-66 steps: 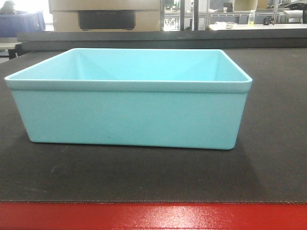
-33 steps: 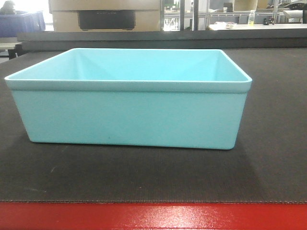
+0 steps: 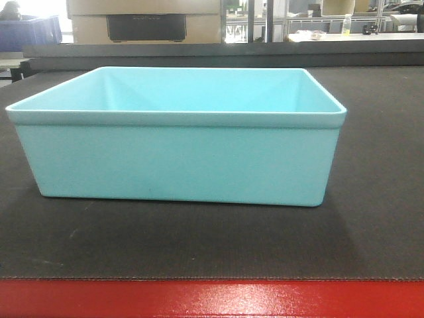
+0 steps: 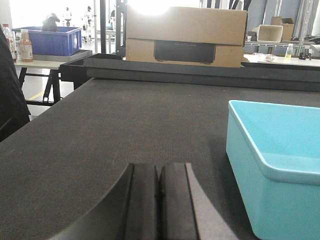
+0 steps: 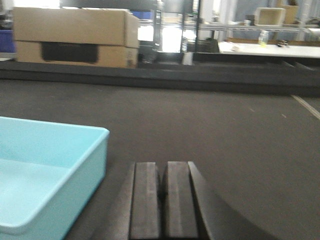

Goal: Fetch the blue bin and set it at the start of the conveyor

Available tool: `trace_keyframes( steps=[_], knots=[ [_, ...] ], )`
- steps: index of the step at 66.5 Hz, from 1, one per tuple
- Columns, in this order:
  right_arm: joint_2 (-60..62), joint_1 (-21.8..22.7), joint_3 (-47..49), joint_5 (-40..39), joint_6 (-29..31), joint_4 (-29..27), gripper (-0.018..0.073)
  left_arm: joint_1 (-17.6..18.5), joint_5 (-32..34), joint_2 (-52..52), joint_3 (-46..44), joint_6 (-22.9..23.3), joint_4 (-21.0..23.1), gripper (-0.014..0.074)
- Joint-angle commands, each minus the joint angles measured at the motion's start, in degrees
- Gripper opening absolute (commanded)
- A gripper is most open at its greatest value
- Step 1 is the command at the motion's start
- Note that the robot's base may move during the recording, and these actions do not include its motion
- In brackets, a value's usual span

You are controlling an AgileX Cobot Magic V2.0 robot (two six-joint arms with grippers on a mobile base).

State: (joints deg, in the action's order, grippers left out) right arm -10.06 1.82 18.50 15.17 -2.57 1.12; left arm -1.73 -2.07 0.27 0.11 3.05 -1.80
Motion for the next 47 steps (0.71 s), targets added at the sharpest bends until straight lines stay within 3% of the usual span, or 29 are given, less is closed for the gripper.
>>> trace_keyframes(
  steps=[1, 9, 19, 31, 32, 47],
  knots=[
    [3.24, 4.17, -4.36, -1.86, 0.64, -1.77, -0.0162, -0.27, 1.02, -0.27, -0.11, 0.08, 0.31, -0.0111],
    [7.32, 8.14, -11.37, -1.86, 0.64, -2.97, -0.0162, -0.27, 1.02, -0.27, -0.11, 0.08, 0.31, -0.0111],
    [10.06, 8.77, -18.50, -1.86, 0.64, -2.97, -0.0162, -0.27, 1.02, -0.27, -0.11, 0.08, 0.31, -0.0111],
    [10.06, 8.77, -18.50, -1.86, 0.64, -2.97, -0.0162, -0.27, 1.13, -0.27, -0.11, 0.08, 0.31, -0.0111],
    [10.06, 8.77, -18.50, -11.45, 0.64, -2.97, -0.0162, -0.27, 1.13, -0.27, -0.11, 0.08, 0.31, -0.0111],
    [10.06, 8.77, -18.50, -11.45, 0.64, -2.97, -0.0162, -0.27, 1.34, -0.27, -0.11, 0.08, 0.31, -0.0111]
  ],
)
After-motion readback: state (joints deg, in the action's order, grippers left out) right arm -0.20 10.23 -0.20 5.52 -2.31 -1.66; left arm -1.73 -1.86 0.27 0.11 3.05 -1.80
